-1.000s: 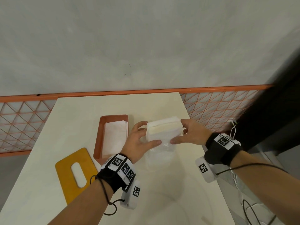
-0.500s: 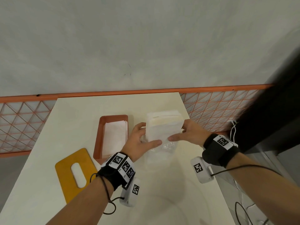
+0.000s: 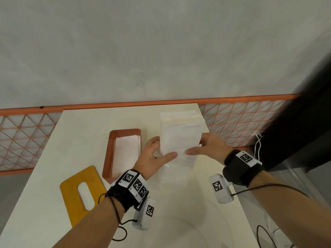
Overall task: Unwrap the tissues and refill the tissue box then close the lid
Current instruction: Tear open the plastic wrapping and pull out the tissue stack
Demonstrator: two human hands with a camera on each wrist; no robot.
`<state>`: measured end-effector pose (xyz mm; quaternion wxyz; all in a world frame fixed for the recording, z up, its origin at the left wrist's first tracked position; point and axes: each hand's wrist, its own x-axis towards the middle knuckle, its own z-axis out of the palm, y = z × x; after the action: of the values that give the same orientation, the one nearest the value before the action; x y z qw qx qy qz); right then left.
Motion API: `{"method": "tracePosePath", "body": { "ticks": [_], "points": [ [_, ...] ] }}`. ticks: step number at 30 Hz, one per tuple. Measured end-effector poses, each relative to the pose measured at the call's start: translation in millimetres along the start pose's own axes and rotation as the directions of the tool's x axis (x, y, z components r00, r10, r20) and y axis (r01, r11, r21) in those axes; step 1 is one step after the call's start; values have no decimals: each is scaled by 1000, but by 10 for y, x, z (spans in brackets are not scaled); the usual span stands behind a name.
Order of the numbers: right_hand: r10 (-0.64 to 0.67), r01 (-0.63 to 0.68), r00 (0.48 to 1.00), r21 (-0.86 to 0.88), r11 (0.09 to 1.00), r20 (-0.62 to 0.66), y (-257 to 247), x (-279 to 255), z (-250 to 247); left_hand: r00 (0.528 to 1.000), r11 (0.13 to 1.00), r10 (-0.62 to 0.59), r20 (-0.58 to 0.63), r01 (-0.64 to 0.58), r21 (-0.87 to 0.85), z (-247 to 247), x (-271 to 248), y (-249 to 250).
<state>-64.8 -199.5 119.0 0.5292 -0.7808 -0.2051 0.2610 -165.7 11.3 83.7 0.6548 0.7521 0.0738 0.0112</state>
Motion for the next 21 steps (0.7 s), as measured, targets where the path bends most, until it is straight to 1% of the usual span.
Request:
{"method": "tracePosePath", "body": {
  "ticks": [2, 5, 7, 8, 10, 12, 14, 16, 19, 21],
  "points": [
    [15, -15, 1000, 71, 997, 0, 24, 13, 12, 998, 999, -23, 50, 21, 44, -29, 0, -32],
    [6, -6, 1000, 110, 994, 0, 36, 30, 36, 991, 984, -15, 136, -10, 178, -40, -11, -56],
    [1, 0, 1000, 103, 995, -6, 21, 25, 37, 995, 967, 10, 104, -36, 254, -29, -6, -50],
    [-9, 9, 1000, 89, 996, 1, 11, 18, 34, 997, 971, 18, 69, -35, 238, -31, 5, -51],
    [-38, 38, 999, 10, 999, 25, -4, 2, 29, 1000, 989, 11, 20, -14, 146, -36, 25, -64],
    [-61, 63, 998, -48, 997, 29, 1, -5, 34, 1000, 996, 4, 13, -5, 93, -52, 30, -85],
    [-57, 57, 998, -14, 998, -10, 36, 15, 17, 999, 998, -13, 37, 11, 68, -66, 16, -113],
    [-43, 45, 998, 64, 997, -34, 62, 30, -14, 997, 997, -54, 62, 50, 58, -62, -22, -133],
    [-14, 19, 999, 149, 989, -34, 85, 68, -75, 989, 985, -120, 85, 108, 137, -5, -20, -196],
    [-9, 15, 999, 184, 983, -33, 68, 98, -109, 989, 973, -136, 53, 123, 196, 34, 42, -228]
  ]
}}
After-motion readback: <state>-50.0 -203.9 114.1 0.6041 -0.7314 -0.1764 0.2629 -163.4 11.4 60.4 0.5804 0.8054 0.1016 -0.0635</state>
